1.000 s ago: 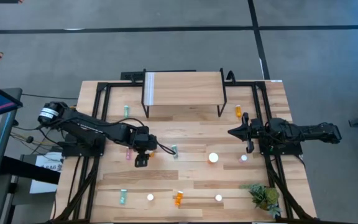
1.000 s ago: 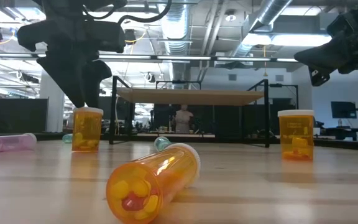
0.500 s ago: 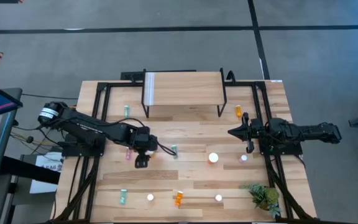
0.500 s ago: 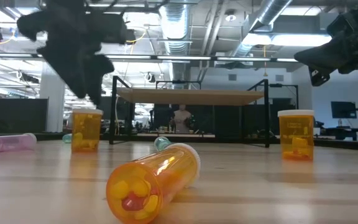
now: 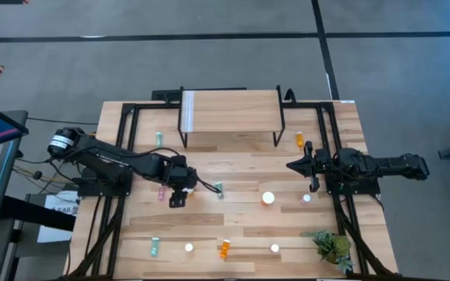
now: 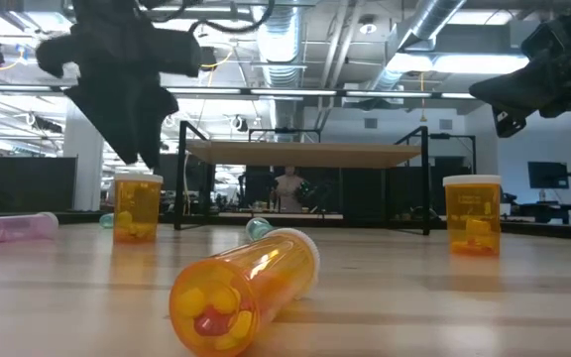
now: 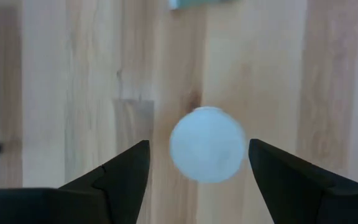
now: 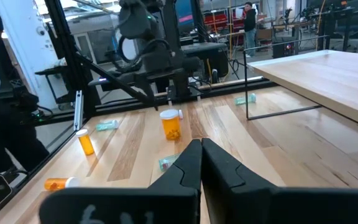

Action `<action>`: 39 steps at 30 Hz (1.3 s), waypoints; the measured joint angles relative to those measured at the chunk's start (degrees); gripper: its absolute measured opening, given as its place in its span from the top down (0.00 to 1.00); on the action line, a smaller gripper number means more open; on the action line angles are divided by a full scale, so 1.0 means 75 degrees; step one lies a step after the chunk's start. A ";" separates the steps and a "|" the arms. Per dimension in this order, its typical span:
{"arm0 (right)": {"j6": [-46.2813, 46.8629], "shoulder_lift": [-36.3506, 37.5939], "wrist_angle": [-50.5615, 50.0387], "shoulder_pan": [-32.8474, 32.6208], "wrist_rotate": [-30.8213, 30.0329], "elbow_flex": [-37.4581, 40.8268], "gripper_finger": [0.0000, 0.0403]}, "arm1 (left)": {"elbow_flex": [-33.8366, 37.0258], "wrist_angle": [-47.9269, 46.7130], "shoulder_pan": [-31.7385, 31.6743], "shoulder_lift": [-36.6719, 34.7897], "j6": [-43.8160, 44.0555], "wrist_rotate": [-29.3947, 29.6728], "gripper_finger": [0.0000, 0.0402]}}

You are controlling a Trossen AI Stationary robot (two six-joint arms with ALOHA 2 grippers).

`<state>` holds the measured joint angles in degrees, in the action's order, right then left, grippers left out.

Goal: Pick and place medicine bottles onto shelf by color
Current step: Put the left large orange pill bottle on the shelf

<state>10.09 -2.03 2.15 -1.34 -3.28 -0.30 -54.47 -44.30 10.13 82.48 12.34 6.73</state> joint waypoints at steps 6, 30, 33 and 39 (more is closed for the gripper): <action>0.0000 -0.0001 0.0001 0.0000 0.0000 0.0000 0.93 | 0.0205 0.0303 -0.0081 0.0003 -0.0020 -0.0042 0.29; 0.0000 -0.0002 0.0000 0.0000 -0.0001 -0.0002 0.93 | 0.0525 0.0863 0.0172 0.0006 -0.0565 0.0900 0.27; 0.0000 -0.0002 0.0000 0.0000 -0.0001 -0.0001 0.93 | 0.0439 0.0853 0.0313 0.0006 -0.0616 0.1302 0.27; 0.0000 -0.0001 0.0000 -0.0001 -0.0001 -0.0001 0.93 | 0.0419 0.0818 0.0724 0.0006 -0.0694 0.2256 0.27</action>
<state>10.09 -2.03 2.15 -1.35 -3.29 -0.30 -51.33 -38.17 15.56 82.52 7.13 23.65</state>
